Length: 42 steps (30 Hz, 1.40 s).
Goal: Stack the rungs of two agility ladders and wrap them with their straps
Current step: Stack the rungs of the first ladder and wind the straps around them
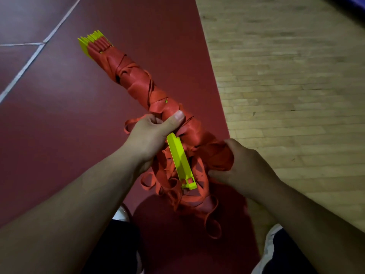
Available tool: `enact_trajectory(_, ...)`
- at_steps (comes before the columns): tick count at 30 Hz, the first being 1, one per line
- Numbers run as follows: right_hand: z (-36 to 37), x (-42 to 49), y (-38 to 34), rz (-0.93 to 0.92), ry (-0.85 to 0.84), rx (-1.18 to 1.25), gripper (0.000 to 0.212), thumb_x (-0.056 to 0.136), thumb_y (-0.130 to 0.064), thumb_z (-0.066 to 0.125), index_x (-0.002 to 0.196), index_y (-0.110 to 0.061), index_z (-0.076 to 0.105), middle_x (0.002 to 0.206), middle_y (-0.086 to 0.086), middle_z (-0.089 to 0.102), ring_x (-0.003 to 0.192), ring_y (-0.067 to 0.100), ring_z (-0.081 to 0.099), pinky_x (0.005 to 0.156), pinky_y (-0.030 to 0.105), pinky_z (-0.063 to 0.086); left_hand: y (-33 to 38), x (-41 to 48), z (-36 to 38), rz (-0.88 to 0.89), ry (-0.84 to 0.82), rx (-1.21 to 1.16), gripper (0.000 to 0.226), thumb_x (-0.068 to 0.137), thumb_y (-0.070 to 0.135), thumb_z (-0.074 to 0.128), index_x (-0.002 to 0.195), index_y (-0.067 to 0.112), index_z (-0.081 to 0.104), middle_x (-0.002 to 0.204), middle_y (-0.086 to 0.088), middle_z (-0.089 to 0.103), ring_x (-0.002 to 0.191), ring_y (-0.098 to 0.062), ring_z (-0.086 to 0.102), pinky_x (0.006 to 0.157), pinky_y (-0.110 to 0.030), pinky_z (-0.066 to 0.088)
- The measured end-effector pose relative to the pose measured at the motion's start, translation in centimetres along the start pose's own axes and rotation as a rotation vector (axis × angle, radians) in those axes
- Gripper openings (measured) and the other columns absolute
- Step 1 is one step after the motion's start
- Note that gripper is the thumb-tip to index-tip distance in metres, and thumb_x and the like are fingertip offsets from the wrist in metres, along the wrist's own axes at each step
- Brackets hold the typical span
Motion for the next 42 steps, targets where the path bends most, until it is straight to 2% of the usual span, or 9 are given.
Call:
enact_trajectory(8, -1.0, 0.0, 0.4, 0.046, -0.245, 0.406, 0.053, 0.047, -0.049, 0.086, 0.097, -0.044, 0.071, 0.078, -0.007, 0.075, 0.064, 0.007, 0.070, 0.058, 0.026, 0.054, 1.2, 0.2, -2.1, 0.025, -0.089, 0.218, 0.038, 0.069, 0.048, 0.068, 0.079, 0.017, 0.050, 0.052, 0.008, 0.037, 0.044, -0.005, 0.034, 0.048, -0.022, 0.035)
enact_trajectory(12, -0.8, -0.4, -0.1, 0.060, -0.397, 0.593, 0.034, 0.058, -0.022, 0.085, 0.088, -0.032, 0.074, 0.072, 0.003, 0.072, 0.059, 0.014, 0.067, 0.053, 0.027, 0.053, 1.3, 0.2, -2.4, 0.081, -0.189, 0.190, 0.040, 0.087, 0.047, 0.065, 0.062, 0.019, 0.053, 0.043, 0.012, 0.040, 0.038, 0.000, 0.035, 0.049, -0.021, 0.033)
enact_trajectory(19, -1.5, -1.4, -0.1, 0.153, -0.723, 0.784, 0.026, 0.068, -0.006, 0.071, 0.094, -0.004, 0.065, 0.084, 0.026, 0.068, 0.058, 0.030, 0.067, 0.051, 0.031, 0.055, 0.4, -0.1, -3.2, 0.099, -0.390, 0.157, 0.060, 0.053, 0.067, 0.084, 0.053, 0.013, 0.060, 0.037, 0.005, 0.042, 0.044, -0.015, 0.042, 0.054, -0.025, 0.035)
enact_trajectory(23, -1.1, -1.0, 0.2, 0.128, -0.592, 0.623, 0.039, 0.065, -0.018, 0.081, 0.099, -0.008, 0.067, 0.091, 0.021, 0.074, 0.076, 0.031, 0.072, 0.065, 0.036, 0.061, 0.9, -0.6, -2.4, 0.151, -0.291, 0.101, 0.034, 0.075, 0.038, 0.076, 0.058, 0.018, 0.055, 0.039, 0.008, 0.042, 0.039, -0.008, 0.037, 0.050, -0.024, 0.032)
enact_trajectory(26, -0.9, -0.5, 0.0, 0.053, -0.398, 0.386, 0.052, 0.055, -0.045, 0.087, 0.103, -0.035, 0.067, 0.096, -0.001, 0.076, 0.087, 0.016, 0.074, 0.079, 0.038, 0.060, 1.5, -1.0, -1.4, 0.167, -0.241, 0.022, 0.014, 0.085, 0.022, 0.065, 0.078, 0.015, 0.056, 0.045, 0.011, 0.049, 0.037, 0.000, 0.039, 0.049, -0.027, 0.028)
enact_trajectory(29, -0.8, -0.1, -0.4, 0.015, -0.184, 0.228, 0.076, 0.039, -0.075, 0.080, 0.106, -0.063, 0.048, 0.101, -0.018, 0.067, 0.087, -0.010, 0.064, 0.069, 0.013, 0.052, 1.8, -1.4, -0.3, 0.165, -0.215, -0.026, 0.017, 0.081, 0.016, 0.072, 0.077, 0.017, 0.056, 0.048, 0.011, 0.049, 0.038, 0.000, 0.040, 0.041, -0.018, 0.029)
enact_trajectory(33, 0.1, -0.3, -0.9, -0.061, 0.119, 0.140, 0.100, 0.035, -0.080, 0.077, 0.121, -0.053, 0.035, 0.102, -0.019, 0.063, 0.088, -0.001, 0.063, 0.067, 0.023, 0.049, 1.9, -1.6, 0.8, 0.073, -0.159, -0.105, 0.020, 0.074, 0.026, 0.071, 0.068, 0.017, 0.055, 0.049, 0.006, 0.047, 0.038, -0.003, 0.038, 0.036, -0.013, 0.030)
enact_trajectory(36, 0.5, -0.6, -1.5, -0.156, 0.274, 0.007, 0.078, 0.056, -0.063, 0.082, 0.119, -0.046, 0.040, 0.086, -0.020, 0.061, 0.078, 0.009, 0.063, 0.061, 0.028, 0.050, 2.5, -1.8, 1.2, 0.098, -0.202, -0.066, 0.018, 0.080, 0.025, 0.068, 0.070, 0.012, 0.062, 0.050, 0.005, 0.057, 0.039, -0.004, 0.047, 0.042, -0.015, 0.039)
enact_trajectory(42, -0.8, 0.2, -0.6, -0.046, 0.011, 0.169, 0.062, 0.045, -0.062, 0.070, 0.105, -0.053, 0.055, 0.088, -0.024, 0.071, 0.076, -0.004, 0.068, 0.068, 0.029, 0.054, 2.9, -1.7, -0.4, 0.223, -0.437, 0.180, 0.030, 0.076, 0.009, 0.068, 0.105, 0.007, 0.063, 0.086, 0.009, 0.074, 0.084, -0.004, 0.070, 0.075, -0.018, 0.052)
Point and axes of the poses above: each hand's wrist, its own x-axis towards the middle knuckle, its own z-axis out of the palm, y = z × x, the point moved 3 cm from there along x, towards the middle knuckle
